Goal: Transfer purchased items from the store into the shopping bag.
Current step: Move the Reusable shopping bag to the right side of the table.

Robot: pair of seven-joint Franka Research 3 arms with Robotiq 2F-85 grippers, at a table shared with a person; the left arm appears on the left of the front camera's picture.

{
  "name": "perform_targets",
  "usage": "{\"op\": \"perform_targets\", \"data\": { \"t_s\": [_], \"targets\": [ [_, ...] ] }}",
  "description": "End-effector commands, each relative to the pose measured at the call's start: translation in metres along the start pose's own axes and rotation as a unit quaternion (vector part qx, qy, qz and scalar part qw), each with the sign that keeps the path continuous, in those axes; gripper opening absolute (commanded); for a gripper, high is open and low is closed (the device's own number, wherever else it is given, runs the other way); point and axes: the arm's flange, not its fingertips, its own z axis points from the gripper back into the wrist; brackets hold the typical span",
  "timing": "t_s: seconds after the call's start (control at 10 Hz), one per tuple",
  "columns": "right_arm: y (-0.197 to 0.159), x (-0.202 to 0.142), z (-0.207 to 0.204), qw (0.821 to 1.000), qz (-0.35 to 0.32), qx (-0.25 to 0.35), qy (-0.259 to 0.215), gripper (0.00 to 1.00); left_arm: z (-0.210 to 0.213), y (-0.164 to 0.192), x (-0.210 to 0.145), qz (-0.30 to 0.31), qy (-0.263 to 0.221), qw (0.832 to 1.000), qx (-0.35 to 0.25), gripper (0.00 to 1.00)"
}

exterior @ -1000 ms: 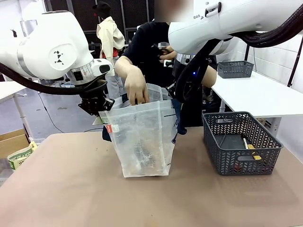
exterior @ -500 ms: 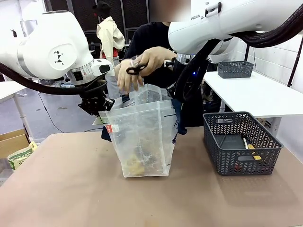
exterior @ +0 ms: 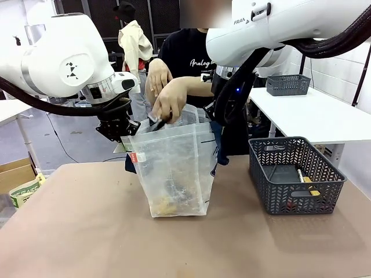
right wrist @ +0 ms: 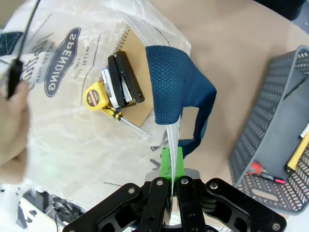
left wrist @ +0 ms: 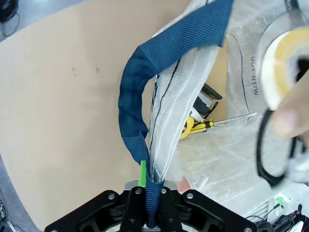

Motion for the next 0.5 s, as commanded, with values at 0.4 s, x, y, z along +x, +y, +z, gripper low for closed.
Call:
{"op": "perform_targets", "data": {
  "t_s": [0.4],
  "targets": [
    [-0.0029,0.0,0.0012,1.0,-0.003,-0.001,-0.002,0.0,0.0028,0.0043,0.0002,0.002,-0.003,1.0,0.003,0.0]
  ]
}}
